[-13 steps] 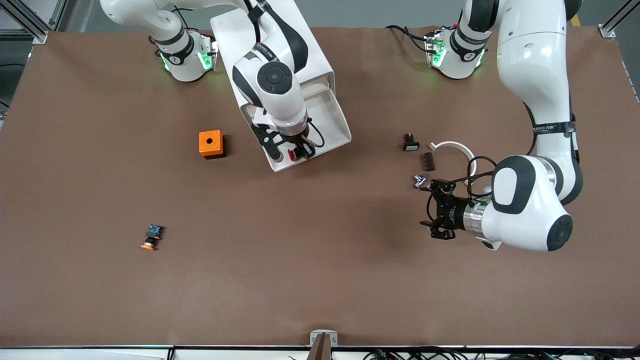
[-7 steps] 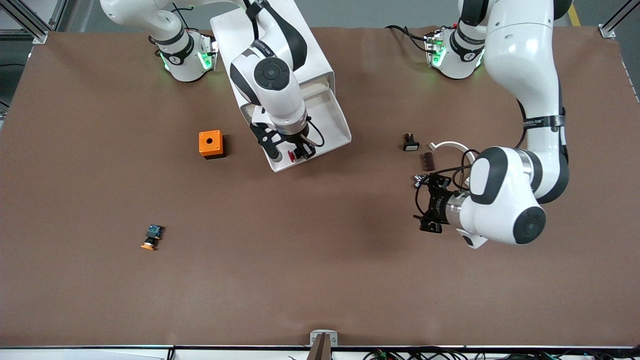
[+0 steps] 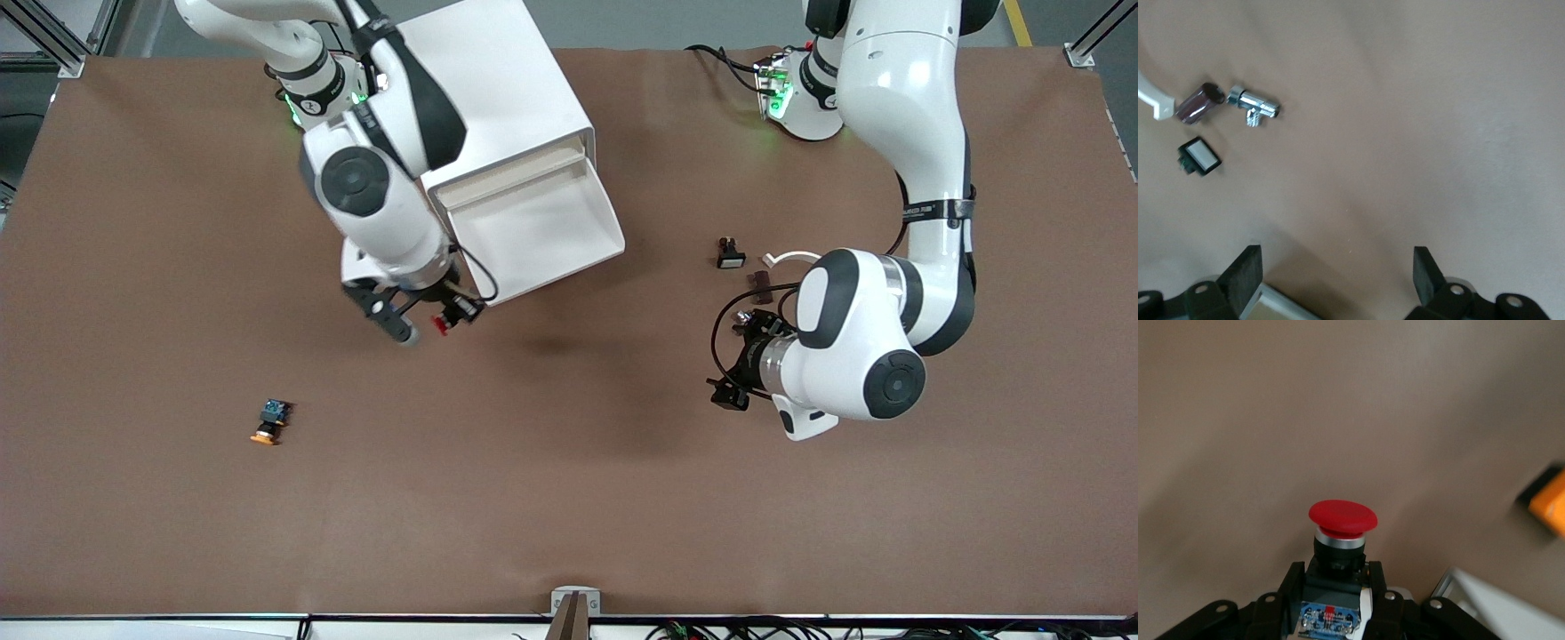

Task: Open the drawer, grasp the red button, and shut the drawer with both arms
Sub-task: 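Lift the red button out and carry it beside the yellow button, then push the drawer shut with the left gripper while the right gripper releases the button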

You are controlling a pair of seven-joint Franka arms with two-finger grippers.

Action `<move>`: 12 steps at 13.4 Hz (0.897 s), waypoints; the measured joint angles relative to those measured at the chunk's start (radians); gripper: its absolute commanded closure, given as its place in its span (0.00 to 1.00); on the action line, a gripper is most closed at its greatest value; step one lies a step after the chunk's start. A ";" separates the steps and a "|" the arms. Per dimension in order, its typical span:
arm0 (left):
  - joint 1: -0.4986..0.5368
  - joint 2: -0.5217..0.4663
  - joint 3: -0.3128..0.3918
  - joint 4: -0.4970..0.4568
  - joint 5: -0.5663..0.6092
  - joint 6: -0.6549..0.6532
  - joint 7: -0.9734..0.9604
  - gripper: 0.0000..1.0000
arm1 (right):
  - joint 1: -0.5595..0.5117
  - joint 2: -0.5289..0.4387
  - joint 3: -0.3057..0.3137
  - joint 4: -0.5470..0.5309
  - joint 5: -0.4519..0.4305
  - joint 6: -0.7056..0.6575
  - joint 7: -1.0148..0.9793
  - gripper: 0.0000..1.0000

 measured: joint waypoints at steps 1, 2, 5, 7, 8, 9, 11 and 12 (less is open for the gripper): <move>-0.009 0.000 0.000 0.000 0.006 0.014 0.008 0.01 | -0.050 0.001 -0.002 0.000 0.000 -0.005 -0.111 0.98; -0.018 -0.001 0.000 0.000 0.009 0.024 0.024 0.01 | -0.101 0.002 -0.002 -0.001 0.000 -0.006 -0.215 0.98; -0.055 -0.007 -0.001 0.004 0.055 0.032 0.157 0.01 | -0.225 0.009 -0.003 -0.002 0.001 -0.005 -0.470 0.99; -0.074 -0.037 -0.004 -0.002 0.107 0.032 0.286 0.01 | -0.278 0.026 -0.003 -0.006 0.001 0.013 -0.600 0.99; -0.080 -0.055 -0.005 -0.008 0.117 0.032 0.346 0.01 | -0.297 0.044 -0.002 -0.007 0.001 0.038 -0.657 0.99; -0.086 -0.069 -0.005 -0.015 0.121 0.031 0.386 0.00 | -0.315 0.067 -0.002 -0.008 0.001 0.064 -0.711 0.99; -0.110 -0.081 -0.011 -0.026 0.121 0.035 0.415 0.00 | -0.344 0.122 -0.002 -0.008 0.001 0.122 -0.809 0.99; -0.130 -0.080 -0.014 -0.034 0.122 0.050 0.420 0.00 | -0.352 0.146 -0.002 -0.007 0.001 0.147 -0.842 0.99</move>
